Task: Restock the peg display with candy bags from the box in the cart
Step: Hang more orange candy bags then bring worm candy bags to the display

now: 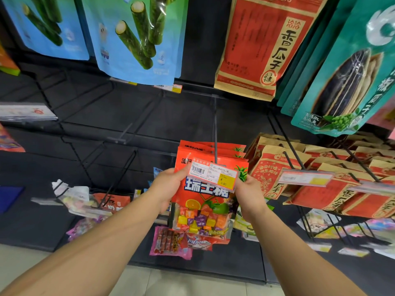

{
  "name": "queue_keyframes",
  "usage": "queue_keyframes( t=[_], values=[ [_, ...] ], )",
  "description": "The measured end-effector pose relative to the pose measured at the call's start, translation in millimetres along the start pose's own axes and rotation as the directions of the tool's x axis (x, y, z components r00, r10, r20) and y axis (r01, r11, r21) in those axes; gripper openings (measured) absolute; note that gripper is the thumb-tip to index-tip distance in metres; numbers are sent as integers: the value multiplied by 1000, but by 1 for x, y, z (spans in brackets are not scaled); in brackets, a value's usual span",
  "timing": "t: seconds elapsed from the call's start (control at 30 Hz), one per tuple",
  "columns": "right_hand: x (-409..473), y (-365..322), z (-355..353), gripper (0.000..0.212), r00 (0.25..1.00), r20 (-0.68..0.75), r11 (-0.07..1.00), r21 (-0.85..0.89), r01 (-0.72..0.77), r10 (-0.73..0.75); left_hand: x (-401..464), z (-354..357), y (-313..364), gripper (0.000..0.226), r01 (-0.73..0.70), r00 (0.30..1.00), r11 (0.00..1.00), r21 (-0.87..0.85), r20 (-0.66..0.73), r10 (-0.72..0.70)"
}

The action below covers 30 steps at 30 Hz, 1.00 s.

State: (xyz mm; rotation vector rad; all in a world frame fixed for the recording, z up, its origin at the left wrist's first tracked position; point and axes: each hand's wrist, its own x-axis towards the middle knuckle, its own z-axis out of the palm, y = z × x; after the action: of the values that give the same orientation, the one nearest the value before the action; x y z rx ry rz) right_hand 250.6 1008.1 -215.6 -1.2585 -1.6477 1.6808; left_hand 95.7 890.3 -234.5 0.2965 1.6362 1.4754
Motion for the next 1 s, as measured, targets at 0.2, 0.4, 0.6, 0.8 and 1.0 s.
queue_keyframes(
  t=[0.2, 0.4, 0.6, 0.8, 1.0],
  values=[
    [1, 9, -7, 45, 989, -115, 990, -117, 75, -89, -1, 0, 3, 35, -107, 967, 904, 413, -168, 191],
    [-15, 32, -6, 32, 900, -373, 962, -232, 145, -225, -7, -29, -9, 43, -28, 962, 699, 715, -171, 213],
    [-46, 59, 57, 11, 951, 94, 798, -525, 297, -293, -15, -78, -31, 56, -56, 946, 583, 811, -143, 290],
    [-62, 38, 188, 53, 821, 524, 462, -685, 564, -226, -50, -179, -37, 65, 28, 918, 269, 963, -131, 374],
    [-121, 22, 393, 59, 694, 692, 258, -646, 718, -199, -124, -371, -41, 68, 291, 882, 227, 929, -353, 311]
  ],
)
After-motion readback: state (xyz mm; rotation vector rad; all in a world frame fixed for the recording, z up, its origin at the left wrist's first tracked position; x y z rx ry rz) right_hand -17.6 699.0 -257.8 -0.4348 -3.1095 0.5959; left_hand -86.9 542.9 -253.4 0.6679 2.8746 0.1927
